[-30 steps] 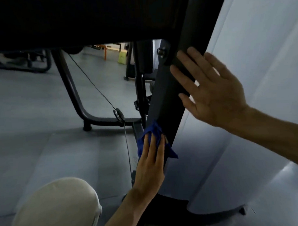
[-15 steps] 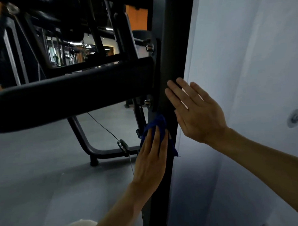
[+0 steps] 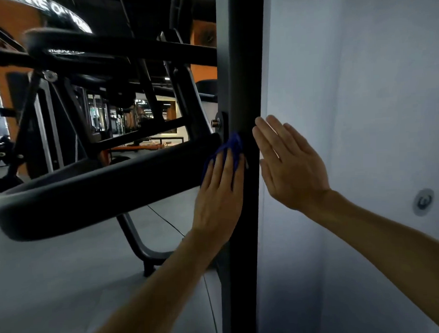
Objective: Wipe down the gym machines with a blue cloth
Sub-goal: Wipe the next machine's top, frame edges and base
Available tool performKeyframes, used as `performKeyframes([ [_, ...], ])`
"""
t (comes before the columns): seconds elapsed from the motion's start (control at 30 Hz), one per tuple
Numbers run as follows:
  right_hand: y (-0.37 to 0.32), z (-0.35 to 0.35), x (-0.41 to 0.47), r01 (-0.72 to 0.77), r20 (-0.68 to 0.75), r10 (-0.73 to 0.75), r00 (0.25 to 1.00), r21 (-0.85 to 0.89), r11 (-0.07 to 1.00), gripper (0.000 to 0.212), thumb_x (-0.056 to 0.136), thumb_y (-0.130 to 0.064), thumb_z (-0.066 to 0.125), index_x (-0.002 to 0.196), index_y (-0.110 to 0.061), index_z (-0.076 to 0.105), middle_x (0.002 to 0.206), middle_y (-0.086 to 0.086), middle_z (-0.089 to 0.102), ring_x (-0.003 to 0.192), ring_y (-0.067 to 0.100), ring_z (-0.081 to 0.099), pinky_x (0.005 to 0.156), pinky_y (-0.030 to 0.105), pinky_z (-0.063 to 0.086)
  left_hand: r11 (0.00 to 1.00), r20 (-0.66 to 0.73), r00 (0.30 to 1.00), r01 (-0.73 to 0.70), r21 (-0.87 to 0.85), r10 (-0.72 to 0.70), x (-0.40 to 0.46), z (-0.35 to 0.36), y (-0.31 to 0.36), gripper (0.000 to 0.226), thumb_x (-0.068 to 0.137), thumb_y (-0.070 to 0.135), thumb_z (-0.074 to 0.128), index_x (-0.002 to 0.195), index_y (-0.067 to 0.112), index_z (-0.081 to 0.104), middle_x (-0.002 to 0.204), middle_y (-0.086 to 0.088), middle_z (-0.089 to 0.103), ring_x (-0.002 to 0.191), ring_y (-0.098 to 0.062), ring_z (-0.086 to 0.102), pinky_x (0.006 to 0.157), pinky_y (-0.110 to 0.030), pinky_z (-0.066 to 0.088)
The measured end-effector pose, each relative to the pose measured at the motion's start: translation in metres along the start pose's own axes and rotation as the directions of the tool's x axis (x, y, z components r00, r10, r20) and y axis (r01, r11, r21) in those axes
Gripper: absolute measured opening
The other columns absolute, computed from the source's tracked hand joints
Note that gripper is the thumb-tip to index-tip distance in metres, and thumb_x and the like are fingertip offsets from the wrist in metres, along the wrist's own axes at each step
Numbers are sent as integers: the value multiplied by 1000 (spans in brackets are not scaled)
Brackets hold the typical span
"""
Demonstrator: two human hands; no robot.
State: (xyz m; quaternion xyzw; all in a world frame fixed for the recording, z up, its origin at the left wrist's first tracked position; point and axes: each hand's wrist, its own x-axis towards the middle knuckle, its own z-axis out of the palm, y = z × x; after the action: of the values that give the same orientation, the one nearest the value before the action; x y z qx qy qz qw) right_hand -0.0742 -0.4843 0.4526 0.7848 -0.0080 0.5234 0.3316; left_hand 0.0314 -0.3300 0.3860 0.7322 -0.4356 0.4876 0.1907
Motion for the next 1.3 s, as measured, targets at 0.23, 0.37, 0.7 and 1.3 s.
performKeyframes([
  [0.23,-1,1,1,-32,-33,32,999,-13,999,58,111,-33,31,160,-4,26,168,13,21,158,26,15,128,46,19,988,-44,988,142,-56,-145,100,-36,-7,86,101,13,56,164,4,-1,172,-22,4,160,-36,2,129,-51,21],
  [0.37,0,2,3,-23,-27,23,999,-26,999,58,109,-30,35,160,-3,27,169,13,20,158,26,11,128,46,17,998,9,1000,26,-49,-26,24,-19,-1,80,92,14,62,161,-1,24,167,-26,24,155,-42,23,121,-56,34],
  [0.7,-4,0,2,-53,-45,53,998,2,999,57,110,-31,36,159,-4,29,168,12,22,158,25,14,127,46,19,974,63,978,206,-92,-201,117,-54,-11,95,98,11,63,164,5,-5,172,-21,9,160,-33,10,128,-46,24],
  [1.3,-68,-10,-92,-103,209,88,974,62,993,60,106,-21,36,161,-4,21,171,9,13,159,27,6,129,44,14,999,171,984,-45,-19,47,-81,22,-4,81,85,-3,55,159,-2,22,162,-29,34,147,-45,40,110,-53,48],
])
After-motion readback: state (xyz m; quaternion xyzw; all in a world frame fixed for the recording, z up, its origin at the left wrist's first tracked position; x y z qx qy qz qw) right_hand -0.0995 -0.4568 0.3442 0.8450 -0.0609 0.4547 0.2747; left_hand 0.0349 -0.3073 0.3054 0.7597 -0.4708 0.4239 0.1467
